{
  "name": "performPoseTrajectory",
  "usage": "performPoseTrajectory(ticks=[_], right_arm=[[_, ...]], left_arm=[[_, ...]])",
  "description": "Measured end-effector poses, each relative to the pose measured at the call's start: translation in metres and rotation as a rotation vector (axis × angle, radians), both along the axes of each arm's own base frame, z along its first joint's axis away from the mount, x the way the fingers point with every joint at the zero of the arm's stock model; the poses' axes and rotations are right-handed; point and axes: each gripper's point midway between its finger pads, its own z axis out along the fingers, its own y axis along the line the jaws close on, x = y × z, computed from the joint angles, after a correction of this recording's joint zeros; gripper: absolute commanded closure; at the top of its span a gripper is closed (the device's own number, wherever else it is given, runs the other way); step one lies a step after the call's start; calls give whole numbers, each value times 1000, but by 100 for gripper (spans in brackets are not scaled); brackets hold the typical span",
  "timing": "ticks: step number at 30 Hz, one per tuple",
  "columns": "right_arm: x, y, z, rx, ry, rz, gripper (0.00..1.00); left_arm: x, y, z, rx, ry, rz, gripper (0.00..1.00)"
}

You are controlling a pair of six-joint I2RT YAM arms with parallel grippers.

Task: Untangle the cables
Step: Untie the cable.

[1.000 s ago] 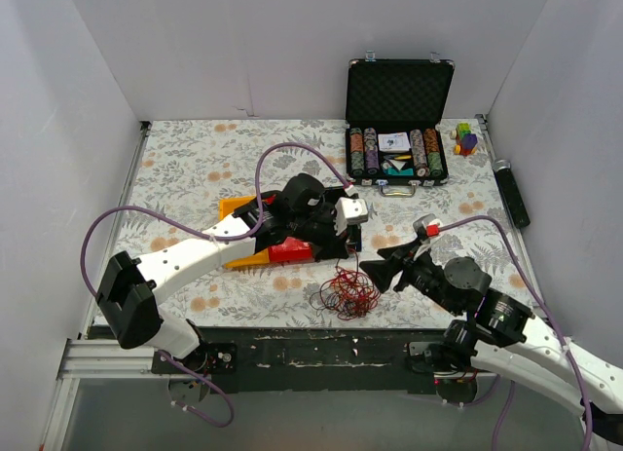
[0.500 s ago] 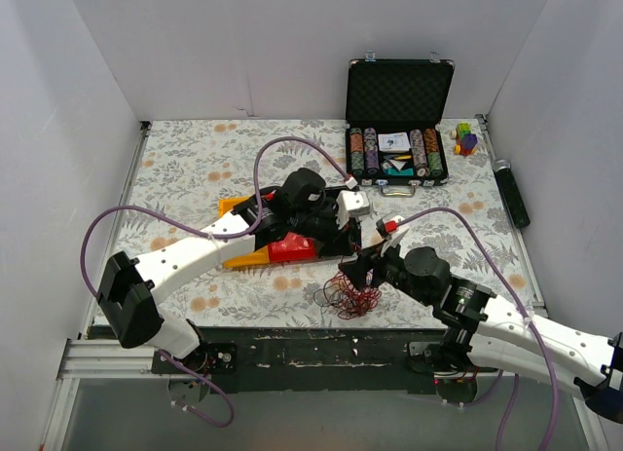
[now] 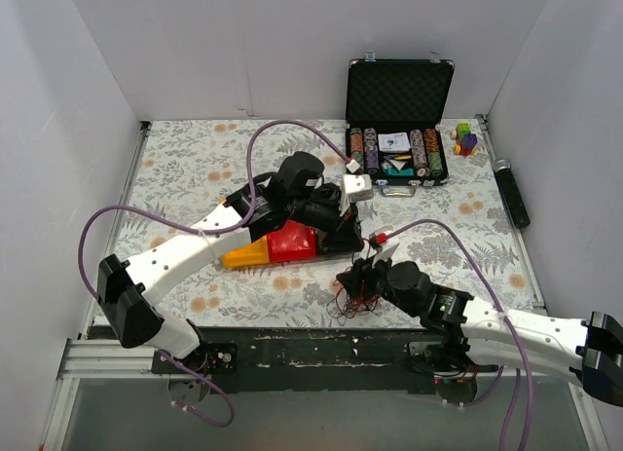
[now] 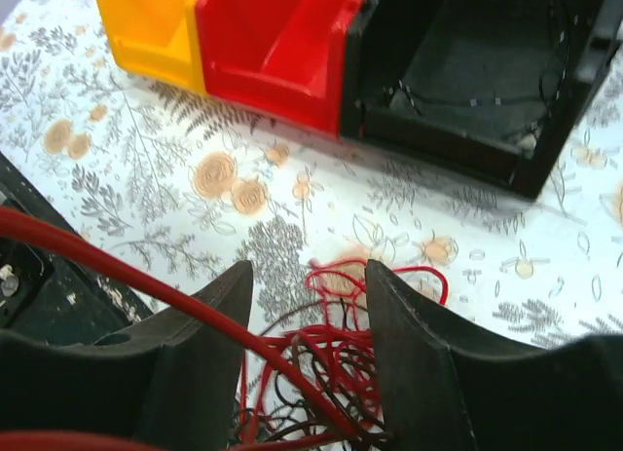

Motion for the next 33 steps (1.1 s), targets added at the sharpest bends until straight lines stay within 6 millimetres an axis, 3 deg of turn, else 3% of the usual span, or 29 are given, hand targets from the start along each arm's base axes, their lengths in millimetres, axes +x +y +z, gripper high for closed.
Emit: performPoseTrajectory(ticks=[3, 9, 16, 21, 28, 33], right_arm=[[-6, -8, -15, 13, 34, -15, 41], [-16, -23, -40, 32, 99, -44, 33], [-19, -30, -44, 63, 131, -81, 32], [-18, -32, -46, 70, 144, -103, 33], [-20, -36, -62, 20, 185, -123, 32], [-22, -40, -72, -17, 206, -132, 32]], left_arm=[[0, -2, 20, -29, -16, -4, 100], [6, -8, 101, -181, -140, 0, 100], [15, -3, 186, -333, -305, 62, 100], [21, 5, 230, -415, -402, 125, 100], [32, 25, 305, -586, -594, 248, 100], [38, 59, 376, -779, -796, 409, 100]])
